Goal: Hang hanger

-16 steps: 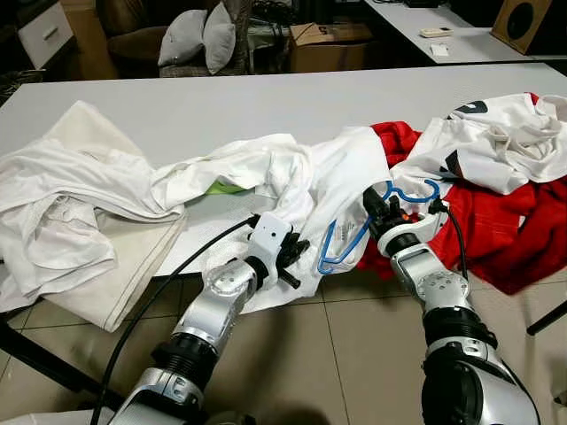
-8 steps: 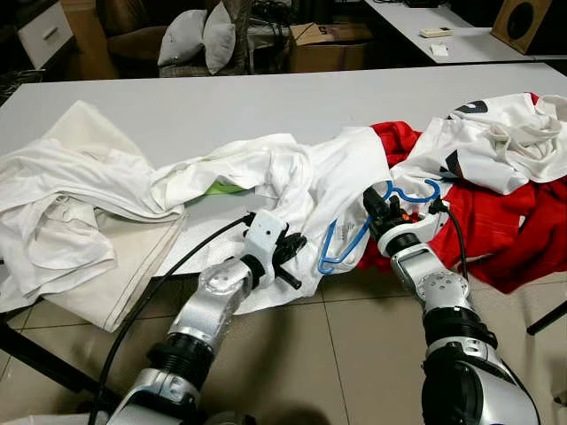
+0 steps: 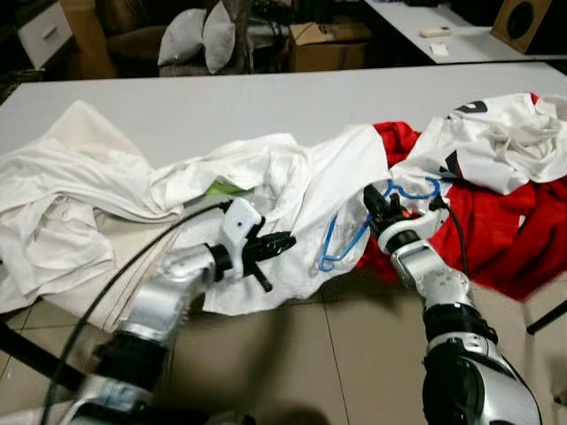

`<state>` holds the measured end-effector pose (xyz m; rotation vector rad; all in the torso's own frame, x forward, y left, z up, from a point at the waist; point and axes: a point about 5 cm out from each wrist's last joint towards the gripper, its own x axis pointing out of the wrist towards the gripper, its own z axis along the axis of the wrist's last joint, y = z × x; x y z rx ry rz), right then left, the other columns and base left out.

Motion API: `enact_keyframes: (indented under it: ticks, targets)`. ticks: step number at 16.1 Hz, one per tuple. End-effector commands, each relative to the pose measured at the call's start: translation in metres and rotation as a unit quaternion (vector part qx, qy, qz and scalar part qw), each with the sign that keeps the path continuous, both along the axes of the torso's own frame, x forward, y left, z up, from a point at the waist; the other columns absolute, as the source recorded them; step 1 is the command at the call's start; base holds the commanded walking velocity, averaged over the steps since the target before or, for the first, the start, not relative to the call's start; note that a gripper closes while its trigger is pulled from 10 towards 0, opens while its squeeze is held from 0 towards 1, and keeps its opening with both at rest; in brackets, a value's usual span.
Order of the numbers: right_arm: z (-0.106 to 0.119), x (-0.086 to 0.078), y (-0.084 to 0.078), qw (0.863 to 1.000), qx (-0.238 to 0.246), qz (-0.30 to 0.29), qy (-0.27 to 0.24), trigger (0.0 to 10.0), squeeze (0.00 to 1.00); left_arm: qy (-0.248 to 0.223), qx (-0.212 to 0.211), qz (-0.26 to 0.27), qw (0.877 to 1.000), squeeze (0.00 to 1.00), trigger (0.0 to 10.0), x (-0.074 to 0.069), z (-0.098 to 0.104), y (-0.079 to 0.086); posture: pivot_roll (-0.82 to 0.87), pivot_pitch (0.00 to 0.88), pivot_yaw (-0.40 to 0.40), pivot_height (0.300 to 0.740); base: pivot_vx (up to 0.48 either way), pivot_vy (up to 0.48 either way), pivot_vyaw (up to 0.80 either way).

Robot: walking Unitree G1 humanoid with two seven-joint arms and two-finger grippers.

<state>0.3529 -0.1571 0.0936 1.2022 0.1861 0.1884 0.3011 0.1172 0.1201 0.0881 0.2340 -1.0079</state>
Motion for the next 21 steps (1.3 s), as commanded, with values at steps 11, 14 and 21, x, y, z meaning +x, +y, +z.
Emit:
enact_keyframes:
  ticks: [11, 14, 21]
  targets:
    - [0.028, 0.023, -0.026, 0.989, 0.077, -0.124, -0.015, 10.0, 0.00, 0.076, 0.038, -0.091, 0.992, 0.00, 0.0, -0.018, 0.009, 0.024, -0.01, 0.000, 0.015, 0.740, 0.000, 0.000, 0.00]
    - [0.029, 0.025, -0.027, 0.987, 0.081, -0.138, -0.006, 10.0, 0.00, 0.106, 0.041, -0.119, 0.986, 0.00, 0.0, -0.027, 0.008, 0.027, -0.01, 0.000, 0.014, 0.740, 0.000, 0.000, 0.00]
    - [0.033, 0.032, -0.028, 0.979, 0.103, -0.177, 0.015, 10.0, 0.00, 0.167, 0.032, -0.192, 0.967, 0.00, 0.0, -0.051, 0.009, 0.024, 0.00, 0.000, 0.005, 0.740, 0.000, 0.000, 0.00]
